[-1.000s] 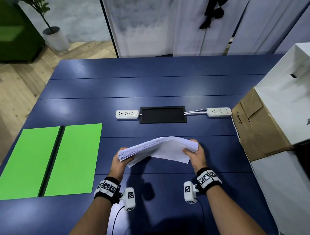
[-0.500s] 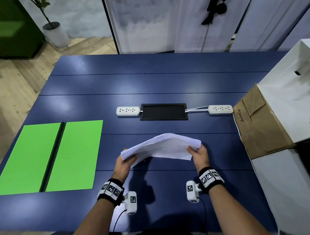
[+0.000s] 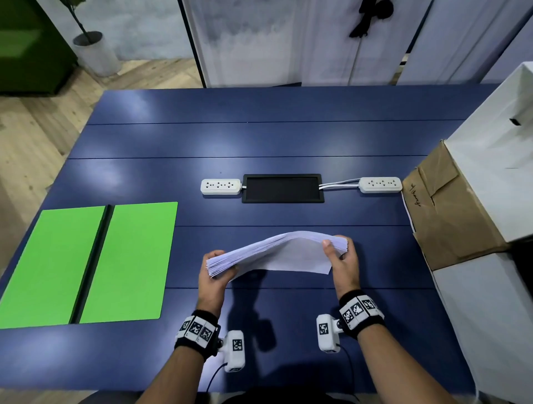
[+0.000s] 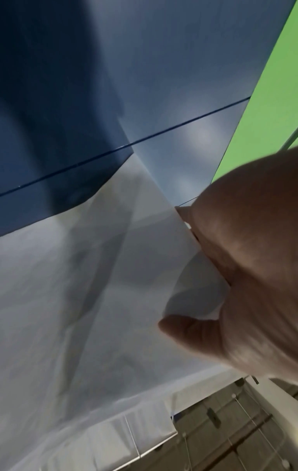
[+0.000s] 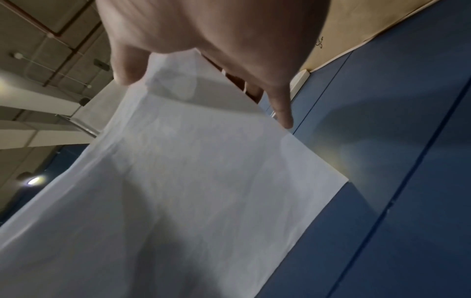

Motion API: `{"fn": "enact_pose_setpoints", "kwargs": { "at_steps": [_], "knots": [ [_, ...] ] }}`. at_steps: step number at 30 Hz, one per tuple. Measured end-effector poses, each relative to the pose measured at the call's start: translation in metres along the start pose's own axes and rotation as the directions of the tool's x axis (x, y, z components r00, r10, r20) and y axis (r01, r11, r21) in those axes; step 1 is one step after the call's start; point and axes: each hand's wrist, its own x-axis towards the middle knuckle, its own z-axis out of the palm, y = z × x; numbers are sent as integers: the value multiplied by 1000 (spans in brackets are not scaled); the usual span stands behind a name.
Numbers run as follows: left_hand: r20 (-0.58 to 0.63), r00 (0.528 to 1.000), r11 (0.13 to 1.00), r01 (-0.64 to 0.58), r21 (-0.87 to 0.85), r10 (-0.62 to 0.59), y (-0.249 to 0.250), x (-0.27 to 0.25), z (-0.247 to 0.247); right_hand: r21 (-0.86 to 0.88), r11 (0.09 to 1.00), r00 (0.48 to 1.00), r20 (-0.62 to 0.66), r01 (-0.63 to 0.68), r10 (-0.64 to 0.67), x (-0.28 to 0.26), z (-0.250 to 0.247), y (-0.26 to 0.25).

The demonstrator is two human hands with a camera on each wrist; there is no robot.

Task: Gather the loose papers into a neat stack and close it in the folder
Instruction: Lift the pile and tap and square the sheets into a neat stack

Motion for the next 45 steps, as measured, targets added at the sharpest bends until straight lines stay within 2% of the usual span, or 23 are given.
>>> {"fn": "enact_pose_setpoints", "kwargs": {
  "at_steps": [5, 7, 11, 15, 18, 22, 37, 40, 45],
  "knots": [
    [-89, 996, 996, -21, -84, 14, 3, -5, 1, -55, 998, 994, -106, 13, -19, 1, 10, -2],
    [-80, 997, 995, -15, -100, 7, 4, -5, 3, -66, 998, 990, -137, 12, -21, 2, 11, -3],
    [-54, 998, 996, -29, -80, 24, 7, -7, 7, -73, 997, 983, -184, -3, -11, 4, 12, -2],
    [-103, 991, 995, -85, -51, 80, 10, -9, 12, -116, 993, 978, -204, 16, -40, 4, 13, -5],
    [-136, 988, 997, -79, -16, 76, 10, -7, 13, -152, 988, 975, -212, 29, -62, 4, 14, -7],
    [-180, 982, 998, -68, -14, 65, 10, -5, 14, -130, 990, 976, -202, 53, -79, 6, 13, -4],
    [-196, 979, 998, -59, 9, 59, 17, 1, 15, -120, 991, 977, -198, 55, -78, 5, 12, -3],
    [-163, 984, 997, -76, 10, 77, 17, 0, 13, -140, 988, 977, -192, 66, -92, 6, 11, -4],
    [-29, 999, 999, -42, 16, 43, 5, 0, 0, -149, 985, 995, -43, 85, -93, 2, 3, -3]
  ]
}}
